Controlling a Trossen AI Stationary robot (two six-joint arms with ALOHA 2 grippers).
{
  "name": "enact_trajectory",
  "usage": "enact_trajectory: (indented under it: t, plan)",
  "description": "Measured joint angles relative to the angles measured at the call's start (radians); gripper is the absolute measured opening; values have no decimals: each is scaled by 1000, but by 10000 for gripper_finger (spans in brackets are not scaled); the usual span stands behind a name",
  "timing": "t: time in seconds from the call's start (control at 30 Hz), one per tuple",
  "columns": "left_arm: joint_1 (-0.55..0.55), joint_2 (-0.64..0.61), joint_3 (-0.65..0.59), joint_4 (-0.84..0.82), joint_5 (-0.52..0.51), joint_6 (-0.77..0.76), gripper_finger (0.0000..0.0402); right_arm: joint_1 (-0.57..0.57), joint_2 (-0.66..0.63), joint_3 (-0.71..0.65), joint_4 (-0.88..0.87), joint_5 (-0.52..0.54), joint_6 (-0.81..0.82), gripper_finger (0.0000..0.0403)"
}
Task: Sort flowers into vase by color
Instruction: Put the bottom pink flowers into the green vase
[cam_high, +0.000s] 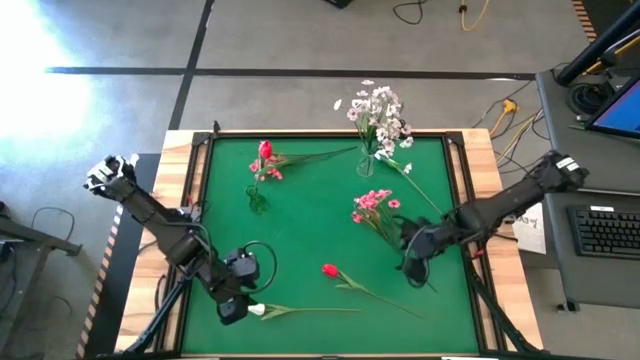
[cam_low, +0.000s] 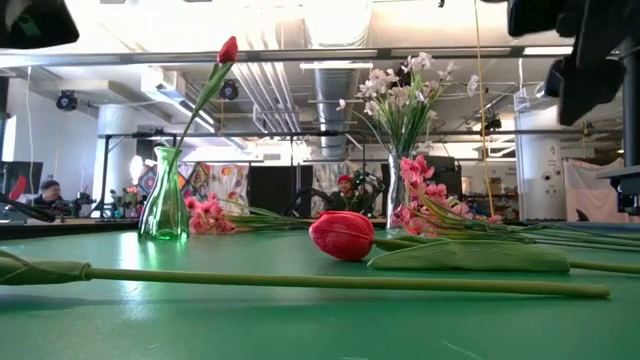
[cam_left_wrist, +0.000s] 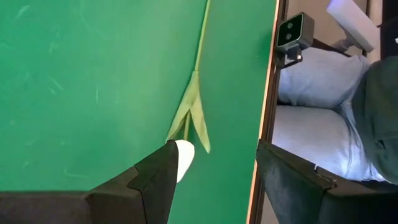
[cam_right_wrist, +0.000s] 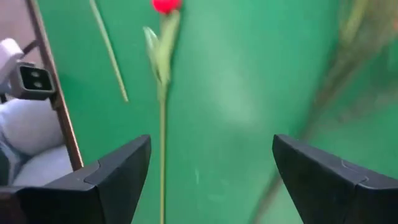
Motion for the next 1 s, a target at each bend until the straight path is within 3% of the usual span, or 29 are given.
enact_trajectory:
  t: [0.27, 0.43, 0.53, 0.8, 1.0]
  plan:
    - [-9, 35, 0, 2, -26, 0, 205, 112, 192, 97, 71, 162, -93, 327]
    - [-9, 72, 0, 2, -43, 21, 205, 123, 314, 201, 60, 187, -119, 327]
    - [-9, 97, 0, 3, -44, 26, 205, 122, 385, 258, -6, 189, -70, 327]
    - [-9, 146, 0, 6, -43, 27, 205, 43, 512, 361, -490, 233, 216, 327]
    - [-9, 148, 1, 7, -44, 28, 205, -18, 503, 275, -452, 240, 233, 327]
